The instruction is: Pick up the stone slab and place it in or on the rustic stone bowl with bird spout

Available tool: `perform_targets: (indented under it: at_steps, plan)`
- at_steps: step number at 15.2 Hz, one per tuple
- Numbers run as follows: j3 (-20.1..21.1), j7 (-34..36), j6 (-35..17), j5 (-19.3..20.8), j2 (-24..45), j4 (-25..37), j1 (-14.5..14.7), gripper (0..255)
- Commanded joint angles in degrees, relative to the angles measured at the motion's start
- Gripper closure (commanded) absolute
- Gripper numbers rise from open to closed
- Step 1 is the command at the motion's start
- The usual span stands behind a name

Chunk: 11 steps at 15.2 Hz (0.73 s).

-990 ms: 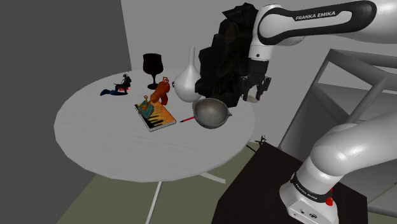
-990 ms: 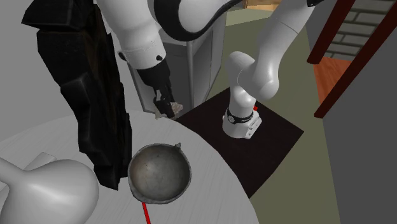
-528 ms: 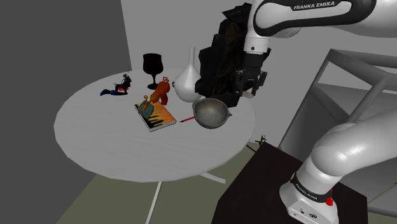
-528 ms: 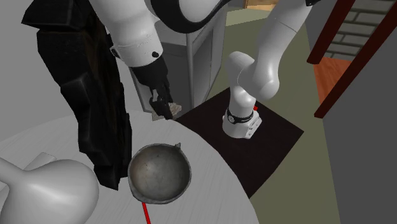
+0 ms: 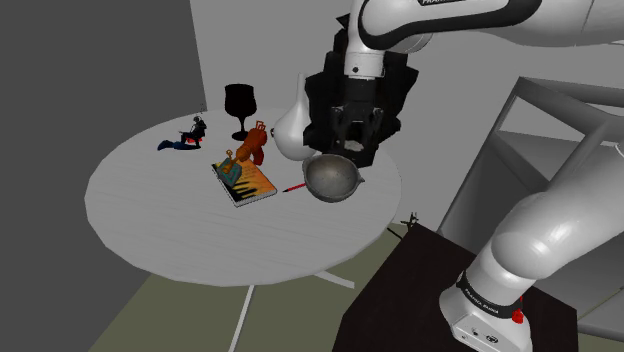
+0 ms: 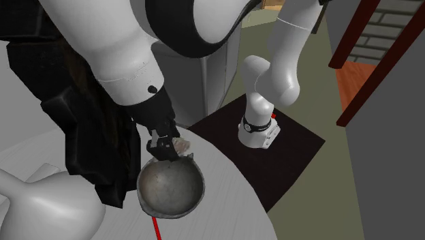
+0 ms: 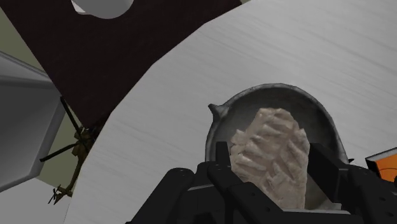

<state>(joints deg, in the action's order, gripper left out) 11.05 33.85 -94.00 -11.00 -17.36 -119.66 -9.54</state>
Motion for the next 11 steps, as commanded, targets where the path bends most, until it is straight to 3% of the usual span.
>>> perform_targets:
  at_steps: [1, 11]
  plan:
    - [1.77, 2.69, -0.42, -0.25, 3.39, 3.39, 0.83, 255]
    - [2.72, 2.79, -7.34, -0.44, 5.24, -1.61, 1.28, 255]
